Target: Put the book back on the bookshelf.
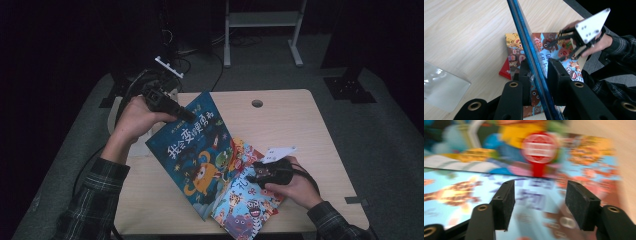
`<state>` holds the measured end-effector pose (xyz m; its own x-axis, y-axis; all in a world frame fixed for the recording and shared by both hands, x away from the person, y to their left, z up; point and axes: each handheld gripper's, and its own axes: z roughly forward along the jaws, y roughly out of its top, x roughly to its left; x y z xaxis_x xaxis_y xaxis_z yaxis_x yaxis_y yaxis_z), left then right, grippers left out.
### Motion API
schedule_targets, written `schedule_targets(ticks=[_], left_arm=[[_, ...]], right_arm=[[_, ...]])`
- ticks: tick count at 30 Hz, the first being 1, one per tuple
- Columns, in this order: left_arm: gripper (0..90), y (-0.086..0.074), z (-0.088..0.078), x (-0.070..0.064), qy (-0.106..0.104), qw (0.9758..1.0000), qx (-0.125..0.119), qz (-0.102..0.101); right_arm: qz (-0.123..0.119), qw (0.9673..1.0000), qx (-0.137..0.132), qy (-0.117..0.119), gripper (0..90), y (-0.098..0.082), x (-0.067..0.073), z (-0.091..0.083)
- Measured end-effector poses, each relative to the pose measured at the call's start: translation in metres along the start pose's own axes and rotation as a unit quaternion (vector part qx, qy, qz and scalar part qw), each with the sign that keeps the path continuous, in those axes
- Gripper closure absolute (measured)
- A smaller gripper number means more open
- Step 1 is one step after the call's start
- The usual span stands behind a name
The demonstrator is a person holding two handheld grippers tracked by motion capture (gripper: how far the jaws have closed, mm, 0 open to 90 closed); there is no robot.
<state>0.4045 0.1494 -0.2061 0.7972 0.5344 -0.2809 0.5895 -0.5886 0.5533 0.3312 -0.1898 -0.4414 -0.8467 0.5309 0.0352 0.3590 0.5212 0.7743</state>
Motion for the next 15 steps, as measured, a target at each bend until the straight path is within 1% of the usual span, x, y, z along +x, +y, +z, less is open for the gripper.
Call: schedule_targets(ticks=[2,3,4,5,7,9,11,13,15], left_arm=[[74.6,0.002,-0.002,-0.002,0.001,1.0000,0.000,0.002],[75.1,0.002,-0.003,-0.003,0.001,1.0000,0.001,0.003],[75.4,0.003,-0.004,-0.004,0.001,1.0000,0.000,0.005],[75.9,0.004,-0.005,-0.005,0.000,1.0000,0.002,0.008],[76.7,0.006,-0.006,-0.008,0.001,0.9999,0.004,0.011],[77.4,0.007,-0.007,-0.010,0.001,0.9999,0.005,0.014],[78.0,0.008,-0.009,-0.012,0.000,0.9998,0.007,0.016],[78.7,0.010,-0.009,-0.014,-0.001,0.9998,0.007,0.018],[79.5,0.011,-0.010,-0.015,-0.003,0.9997,0.008,0.022]], right_arm=[[0.014,0.9996,-0.006,-0.025,36.6,-0.003,-0.010,-0.005],[0.023,0.9988,-0.012,-0.043,36.8,-0.005,-0.017,-0.009],[0.029,0.9981,-0.015,-0.053,36.7,-0.006,-0.022,-0.011],[0.043,0.9966,-0.017,-0.068,36.5,-0.008,-0.027,-0.013],[0.056,0.9933,-0.020,-0.099,35.5,-0.012,-0.041,-0.017],[0.070,0.9890,-0.022,-0.128,33.7,-0.016,-0.055,-0.022],[0.079,0.9860,-0.023,-0.145,33.2,-0.020,-0.065,-0.024],[0.094,0.9824,-0.025,-0.160,32.5,-0.025,-0.074,-0.026],[0.108,0.9782,-0.022,-0.176,32.6,-0.029,-0.083,-0.027]])
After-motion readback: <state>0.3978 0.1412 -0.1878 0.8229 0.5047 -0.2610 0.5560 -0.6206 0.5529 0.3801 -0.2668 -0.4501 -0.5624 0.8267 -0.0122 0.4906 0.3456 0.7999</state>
